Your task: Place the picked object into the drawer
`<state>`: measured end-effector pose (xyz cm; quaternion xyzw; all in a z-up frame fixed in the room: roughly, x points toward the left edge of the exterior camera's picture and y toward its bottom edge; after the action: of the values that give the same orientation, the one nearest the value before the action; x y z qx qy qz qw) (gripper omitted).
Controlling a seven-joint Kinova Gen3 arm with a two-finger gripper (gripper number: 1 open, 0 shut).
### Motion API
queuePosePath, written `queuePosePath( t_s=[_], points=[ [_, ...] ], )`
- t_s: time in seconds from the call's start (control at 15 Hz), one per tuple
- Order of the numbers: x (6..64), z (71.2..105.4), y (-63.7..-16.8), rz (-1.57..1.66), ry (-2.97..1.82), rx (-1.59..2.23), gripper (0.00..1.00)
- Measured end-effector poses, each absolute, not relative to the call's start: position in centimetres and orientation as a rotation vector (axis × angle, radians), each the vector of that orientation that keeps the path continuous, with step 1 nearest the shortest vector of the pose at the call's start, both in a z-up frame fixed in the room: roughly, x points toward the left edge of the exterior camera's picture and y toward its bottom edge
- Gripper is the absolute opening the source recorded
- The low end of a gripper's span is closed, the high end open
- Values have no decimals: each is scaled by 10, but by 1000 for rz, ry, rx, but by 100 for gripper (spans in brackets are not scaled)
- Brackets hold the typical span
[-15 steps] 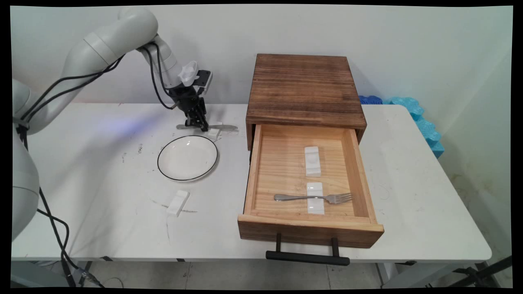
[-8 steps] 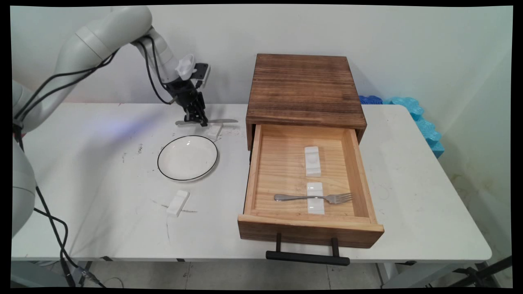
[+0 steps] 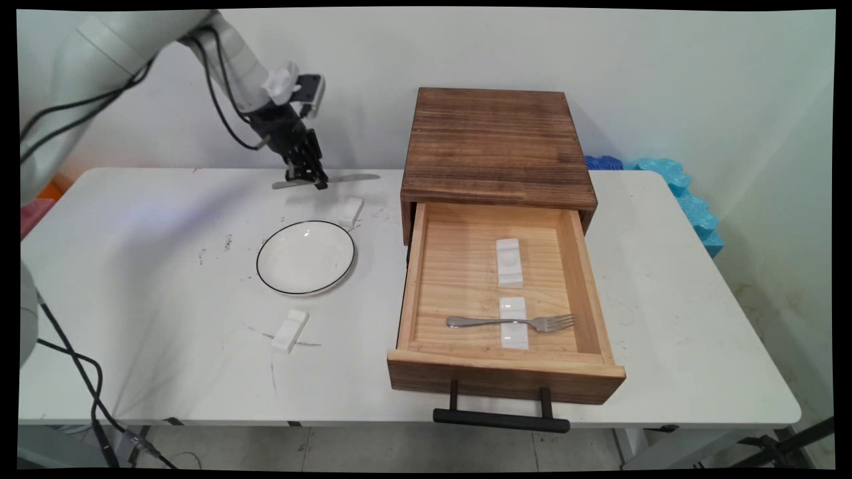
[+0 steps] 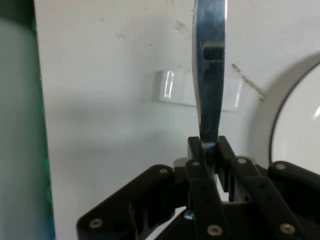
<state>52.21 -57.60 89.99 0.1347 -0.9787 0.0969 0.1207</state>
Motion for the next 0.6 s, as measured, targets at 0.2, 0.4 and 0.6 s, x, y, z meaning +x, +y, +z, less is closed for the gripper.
queuePosePath(
  t_s=[0.2,0.4,0.6],
  points=[
    [531,927,-552,286,-2847,399,0],
    [540,956,-523,284,-2834,403,0],
    [542,988,-497,291,-2811,441,0]
  ],
)
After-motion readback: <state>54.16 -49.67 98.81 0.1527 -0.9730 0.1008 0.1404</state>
